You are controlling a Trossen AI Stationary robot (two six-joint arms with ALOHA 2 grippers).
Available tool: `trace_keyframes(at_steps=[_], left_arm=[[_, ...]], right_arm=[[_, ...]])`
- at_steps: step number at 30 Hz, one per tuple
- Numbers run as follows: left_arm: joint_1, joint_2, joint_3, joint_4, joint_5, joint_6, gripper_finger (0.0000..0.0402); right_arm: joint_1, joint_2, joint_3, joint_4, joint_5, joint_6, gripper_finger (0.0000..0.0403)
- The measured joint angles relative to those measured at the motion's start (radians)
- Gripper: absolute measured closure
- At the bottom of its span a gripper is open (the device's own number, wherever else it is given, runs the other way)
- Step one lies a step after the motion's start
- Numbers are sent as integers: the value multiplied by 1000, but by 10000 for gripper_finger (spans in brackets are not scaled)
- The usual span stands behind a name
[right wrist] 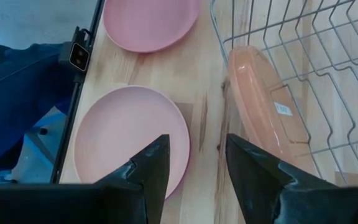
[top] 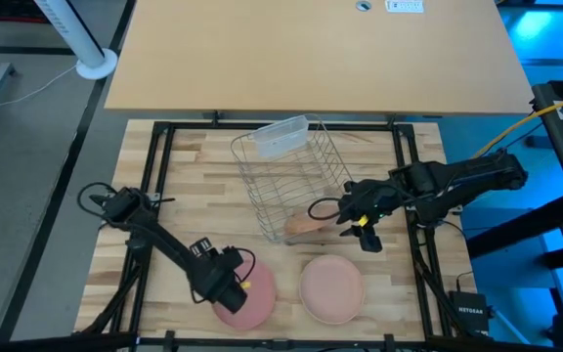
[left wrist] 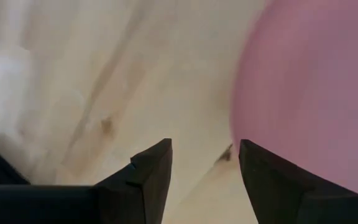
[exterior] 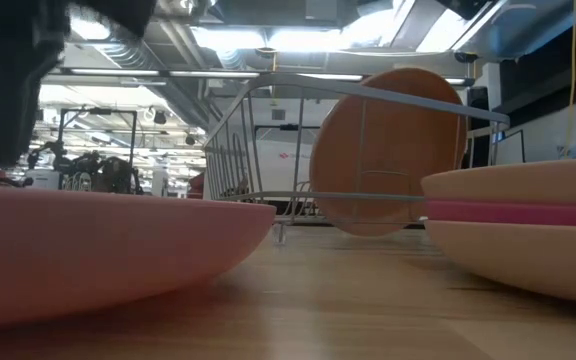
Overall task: Sort dishes
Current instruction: Put the light pink plate in the dish rack
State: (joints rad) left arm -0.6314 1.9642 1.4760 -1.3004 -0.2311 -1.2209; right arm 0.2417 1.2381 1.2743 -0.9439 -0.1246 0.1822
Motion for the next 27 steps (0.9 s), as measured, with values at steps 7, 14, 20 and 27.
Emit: trace_keyframes(at_steps=[7,14,20,27], left_arm=[[36,-9,-34,30,12,63,229],[43,-48,-33,60,12,90,229],[75,-49,-62,86,50,161,229],[121,-120,-139,91,75,262,229]], right_arm=[[0,0,0,-1,0,0,242],[0,0,0,0,0,0,242],[0,0,0,-1,0,0,242],[0,0,0,-2,-22,0,242]])
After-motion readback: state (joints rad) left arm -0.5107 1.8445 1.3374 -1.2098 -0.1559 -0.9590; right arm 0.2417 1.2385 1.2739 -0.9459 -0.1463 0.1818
